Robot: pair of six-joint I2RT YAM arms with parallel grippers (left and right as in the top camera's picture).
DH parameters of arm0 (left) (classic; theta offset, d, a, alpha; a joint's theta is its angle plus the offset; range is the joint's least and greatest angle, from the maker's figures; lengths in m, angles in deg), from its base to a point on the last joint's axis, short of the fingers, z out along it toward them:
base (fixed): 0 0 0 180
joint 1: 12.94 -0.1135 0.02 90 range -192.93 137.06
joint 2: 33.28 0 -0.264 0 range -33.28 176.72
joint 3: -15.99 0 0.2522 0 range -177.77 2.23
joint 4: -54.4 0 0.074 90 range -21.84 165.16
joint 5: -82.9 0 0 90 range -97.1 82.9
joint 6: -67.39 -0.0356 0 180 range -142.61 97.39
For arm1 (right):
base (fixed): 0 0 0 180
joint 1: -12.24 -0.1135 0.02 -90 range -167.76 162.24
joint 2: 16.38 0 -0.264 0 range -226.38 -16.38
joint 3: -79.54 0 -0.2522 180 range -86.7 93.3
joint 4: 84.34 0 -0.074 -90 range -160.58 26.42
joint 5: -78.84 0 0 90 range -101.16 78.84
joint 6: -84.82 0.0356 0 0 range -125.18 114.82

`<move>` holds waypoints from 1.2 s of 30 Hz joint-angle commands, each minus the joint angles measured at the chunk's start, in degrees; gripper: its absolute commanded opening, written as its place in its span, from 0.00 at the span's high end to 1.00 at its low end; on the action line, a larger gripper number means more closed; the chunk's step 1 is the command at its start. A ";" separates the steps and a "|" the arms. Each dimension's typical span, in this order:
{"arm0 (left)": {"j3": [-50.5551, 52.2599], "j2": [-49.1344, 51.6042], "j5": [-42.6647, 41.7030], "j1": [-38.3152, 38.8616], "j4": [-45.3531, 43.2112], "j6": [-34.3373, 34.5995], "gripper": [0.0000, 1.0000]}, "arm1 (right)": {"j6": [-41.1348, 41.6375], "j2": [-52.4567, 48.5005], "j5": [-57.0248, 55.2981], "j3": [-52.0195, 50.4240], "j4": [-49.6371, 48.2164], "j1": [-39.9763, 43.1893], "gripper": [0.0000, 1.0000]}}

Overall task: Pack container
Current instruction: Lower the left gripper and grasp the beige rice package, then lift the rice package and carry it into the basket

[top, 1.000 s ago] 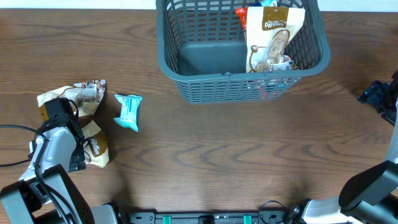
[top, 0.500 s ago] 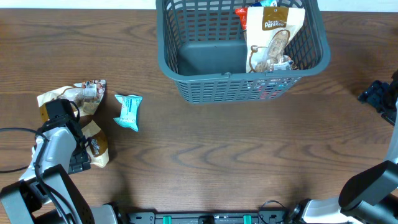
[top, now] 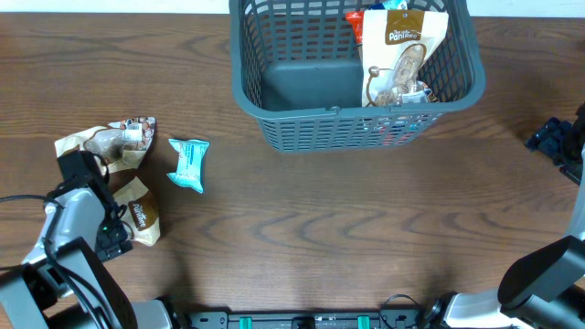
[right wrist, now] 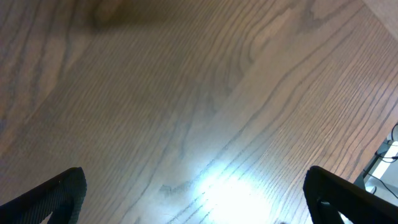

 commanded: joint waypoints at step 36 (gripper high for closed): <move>0.44 5.35 -10.12 -3.43 0.04 -2.01 0.94 | -0.68 0.02 1.42 -0.31 1.99 0.42 0.01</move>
